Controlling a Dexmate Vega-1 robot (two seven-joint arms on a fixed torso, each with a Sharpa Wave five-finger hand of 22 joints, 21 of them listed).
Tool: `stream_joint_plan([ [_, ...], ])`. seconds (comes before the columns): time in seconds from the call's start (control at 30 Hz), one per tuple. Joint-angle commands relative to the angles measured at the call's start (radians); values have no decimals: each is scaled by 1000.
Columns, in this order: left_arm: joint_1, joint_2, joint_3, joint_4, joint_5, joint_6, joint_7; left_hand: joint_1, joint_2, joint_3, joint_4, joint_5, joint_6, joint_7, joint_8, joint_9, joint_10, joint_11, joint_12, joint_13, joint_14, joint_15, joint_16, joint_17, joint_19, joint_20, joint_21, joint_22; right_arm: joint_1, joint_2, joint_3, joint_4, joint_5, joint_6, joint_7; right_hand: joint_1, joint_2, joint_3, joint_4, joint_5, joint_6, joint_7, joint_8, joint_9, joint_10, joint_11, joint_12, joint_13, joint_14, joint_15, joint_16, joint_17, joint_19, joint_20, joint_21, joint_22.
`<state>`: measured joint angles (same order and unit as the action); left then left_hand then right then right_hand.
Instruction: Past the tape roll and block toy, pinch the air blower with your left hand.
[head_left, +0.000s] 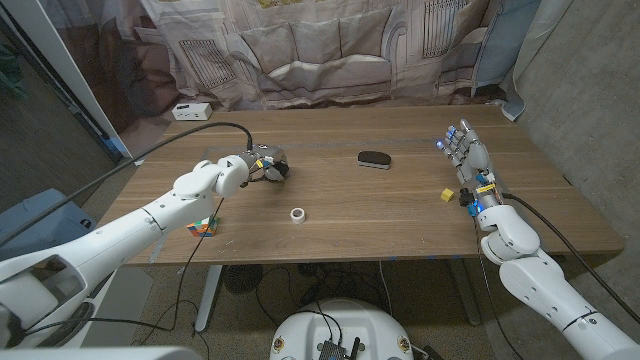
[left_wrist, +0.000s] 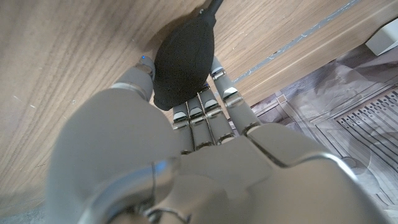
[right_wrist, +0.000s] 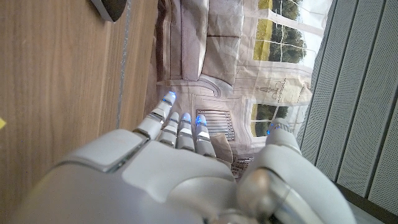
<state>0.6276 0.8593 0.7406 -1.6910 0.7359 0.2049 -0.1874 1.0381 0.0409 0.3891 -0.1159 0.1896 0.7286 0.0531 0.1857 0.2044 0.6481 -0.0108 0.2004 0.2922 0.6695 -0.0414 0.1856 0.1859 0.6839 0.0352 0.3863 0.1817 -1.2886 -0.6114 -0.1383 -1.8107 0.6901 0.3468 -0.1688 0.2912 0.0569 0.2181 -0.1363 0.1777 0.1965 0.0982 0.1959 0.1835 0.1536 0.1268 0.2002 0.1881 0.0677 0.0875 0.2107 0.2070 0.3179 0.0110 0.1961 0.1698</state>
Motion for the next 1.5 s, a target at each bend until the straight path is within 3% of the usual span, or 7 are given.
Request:
stream_joint_plan([
  [0.03,-7,-2,11,4,-2,13,-19,-16,1,-4,-1,4,-12,0,4,2,-8,0,-2,3,-15,0,-2,1,-10,-1,-8,1,-1,-3,1,-1,4,-7,1,9,7,0,0,-1,4,1,-2,4,4,3,-3,3,-1,2,-3,4,5,-1,-1,3],
  [0.77,-3,0,10,-7,9,32,-7,-62,2,-26,12,2,-21,-12,5,0,-44,-6,-6,-2,-59,3,-3,2,-61,-1,-34,3,-2,-1,1,5,8,-2,3,10,8,-1,0,-1,6,2,-2,4,6,4,-2,3,0,1,-2,4,6,-1,0,3],
  [0.97,-1,-1,15,-13,22,45,-10,-79,3,-34,14,3,-37,-11,2,-1,-75,-4,-10,-4,-113,13,-13,2,-105,12,-55,4,-3,-2,1,3,8,-3,3,10,8,-1,0,-1,6,1,-2,4,8,3,-2,3,1,1,-2,4,6,-1,0,3],
  [1.2,4,1,15,-19,33,57,-8,-107,2,-55,15,2,-73,-28,-4,-3,-126,-6,-13,-9,-194,30,-15,2,-175,36,-88,5,-1,-3,0,2,8,-8,2,10,8,-1,0,-1,9,3,-1,4,10,4,-1,3,2,1,-2,4,7,-2,0,3],
  [1.5,10,3,14,-26,36,65,-9,-130,6,-70,17,3,-147,-42,-15,-3,-181,-8,-15,-12,-249,43,-13,1,-219,57,-111,5,6,-3,-3,5,8,-11,3,10,8,-2,0,-1,11,3,0,4,13,4,0,3,5,3,-1,4,9,0,0,3],
])
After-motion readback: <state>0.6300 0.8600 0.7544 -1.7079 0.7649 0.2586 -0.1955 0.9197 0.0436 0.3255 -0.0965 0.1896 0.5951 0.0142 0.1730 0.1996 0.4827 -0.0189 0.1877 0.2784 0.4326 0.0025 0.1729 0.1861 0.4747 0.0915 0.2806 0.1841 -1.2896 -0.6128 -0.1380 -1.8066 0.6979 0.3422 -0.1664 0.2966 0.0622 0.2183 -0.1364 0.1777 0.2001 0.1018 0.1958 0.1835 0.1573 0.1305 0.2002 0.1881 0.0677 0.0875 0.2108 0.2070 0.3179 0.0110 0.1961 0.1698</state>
